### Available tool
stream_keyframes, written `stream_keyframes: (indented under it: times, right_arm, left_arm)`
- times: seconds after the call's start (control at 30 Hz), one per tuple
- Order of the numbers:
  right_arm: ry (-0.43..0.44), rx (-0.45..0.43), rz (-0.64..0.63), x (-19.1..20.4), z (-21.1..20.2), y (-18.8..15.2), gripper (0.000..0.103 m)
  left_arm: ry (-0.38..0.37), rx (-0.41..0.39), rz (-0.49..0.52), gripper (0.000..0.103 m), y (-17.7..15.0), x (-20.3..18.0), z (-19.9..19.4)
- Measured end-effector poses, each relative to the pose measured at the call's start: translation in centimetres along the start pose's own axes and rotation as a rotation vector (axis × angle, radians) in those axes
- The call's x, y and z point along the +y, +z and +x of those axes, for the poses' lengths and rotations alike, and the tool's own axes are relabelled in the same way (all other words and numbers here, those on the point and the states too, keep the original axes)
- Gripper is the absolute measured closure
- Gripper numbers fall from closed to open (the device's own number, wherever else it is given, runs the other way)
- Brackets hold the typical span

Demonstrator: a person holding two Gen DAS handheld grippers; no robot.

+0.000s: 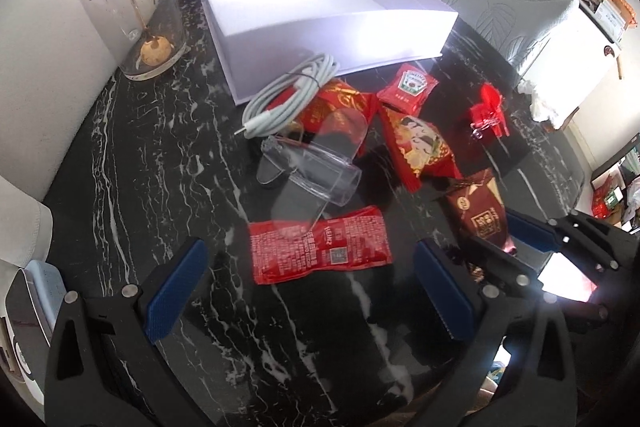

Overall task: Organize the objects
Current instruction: 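Lower left tool over red sauce packet while right tool lowers over brown chocolate packet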

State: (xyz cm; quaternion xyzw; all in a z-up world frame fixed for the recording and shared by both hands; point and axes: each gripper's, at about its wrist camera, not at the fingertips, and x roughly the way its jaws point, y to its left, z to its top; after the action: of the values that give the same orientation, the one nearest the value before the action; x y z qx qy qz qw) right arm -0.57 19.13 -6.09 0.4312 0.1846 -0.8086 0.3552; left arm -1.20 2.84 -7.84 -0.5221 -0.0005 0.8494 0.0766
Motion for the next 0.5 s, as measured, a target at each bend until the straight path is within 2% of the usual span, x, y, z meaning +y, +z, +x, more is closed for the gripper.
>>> stream_keyframes:
  times: [0.13,0.33,0.37,0.43,0.5]
  right_arm:
    - [0.003,-0.006,0.010,-0.4,-0.2,-0.2,0.070]
    - [-0.001,-0.010,0.009,-0.3,-0.2,-0.2,0.070]
    - [-0.002,-0.010,0.009,-0.3,-0.2,-0.2,0.070]
    - [-0.001,-0.010,0.013,-0.3,-0.2,-0.1,0.070]
    - [-0.001,-0.012,0.018,-0.3,-0.2,-0.2,0.070]
  left_arm:
    - [-0.005,0.030,-0.014,0.000,-0.2,-0.3,1.1]
    - [0.019,0.009,0.006,0.002,-0.4,-0.5,1.5]
    - [0.023,0.001,0.004,0.004,-0.4,-0.5,1.4]
    - [0.045,-0.016,0.009,0.021,-0.5,-0.5,1.1]
    - [0.032,-0.023,0.006,0.027,-0.4,-0.2,0.9]
